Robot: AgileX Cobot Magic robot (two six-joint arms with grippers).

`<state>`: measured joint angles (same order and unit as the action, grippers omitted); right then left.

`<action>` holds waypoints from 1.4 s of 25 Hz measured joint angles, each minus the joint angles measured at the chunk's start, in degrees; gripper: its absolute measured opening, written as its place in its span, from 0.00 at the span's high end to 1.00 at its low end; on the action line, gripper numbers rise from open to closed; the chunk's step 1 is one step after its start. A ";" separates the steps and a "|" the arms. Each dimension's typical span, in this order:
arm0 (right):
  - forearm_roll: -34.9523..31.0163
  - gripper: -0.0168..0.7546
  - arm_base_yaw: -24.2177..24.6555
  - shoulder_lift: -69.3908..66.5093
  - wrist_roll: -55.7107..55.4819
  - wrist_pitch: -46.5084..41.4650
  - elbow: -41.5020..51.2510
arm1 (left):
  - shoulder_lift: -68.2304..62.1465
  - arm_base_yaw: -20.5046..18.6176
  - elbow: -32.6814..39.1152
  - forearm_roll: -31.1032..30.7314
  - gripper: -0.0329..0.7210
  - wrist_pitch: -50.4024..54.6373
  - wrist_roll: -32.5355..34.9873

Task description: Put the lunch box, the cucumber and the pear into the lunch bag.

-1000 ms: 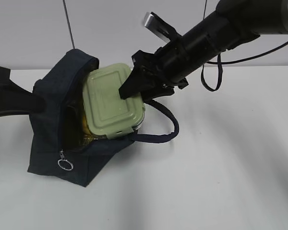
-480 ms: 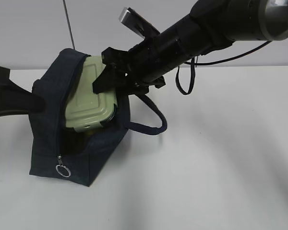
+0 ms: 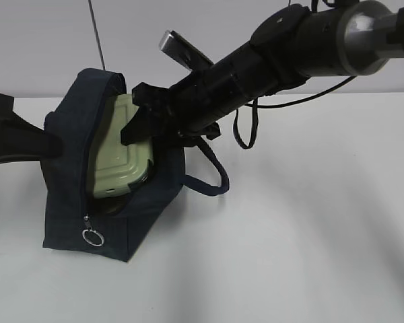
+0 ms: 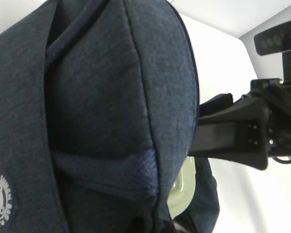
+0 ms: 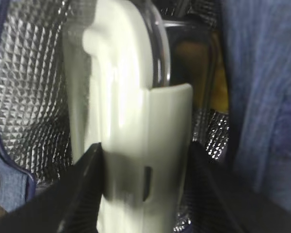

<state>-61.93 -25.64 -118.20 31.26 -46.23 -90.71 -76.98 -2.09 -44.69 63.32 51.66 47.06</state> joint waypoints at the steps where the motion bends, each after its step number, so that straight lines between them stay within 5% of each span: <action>1: -0.05 0.51 -0.15 -0.04 0.00 0.00 0.00 | 0.00 0.00 0.00 0.00 0.95 0.00 0.00; 20: -1.00 0.31 -0.37 -1.65 1.95 -3.24 -5.60 | 0.00 0.00 0.07 -0.18 0.95 0.07 0.00; 30: 24.16 0.31 0.47 2.51 -10.14 -10.64 -13.14 | 0.00 0.00 0.07 -0.18 0.95 0.07 0.00; 35: 27.81 0.31 0.59 2.53 -14.45 -14.26 -13.14 | 0.00 0.00 0.07 -0.18 0.95 0.02 0.00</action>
<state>-34.12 -25.05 -115.67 16.81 -60.48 -103.85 -76.98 -2.09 -44.63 63.14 51.69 47.06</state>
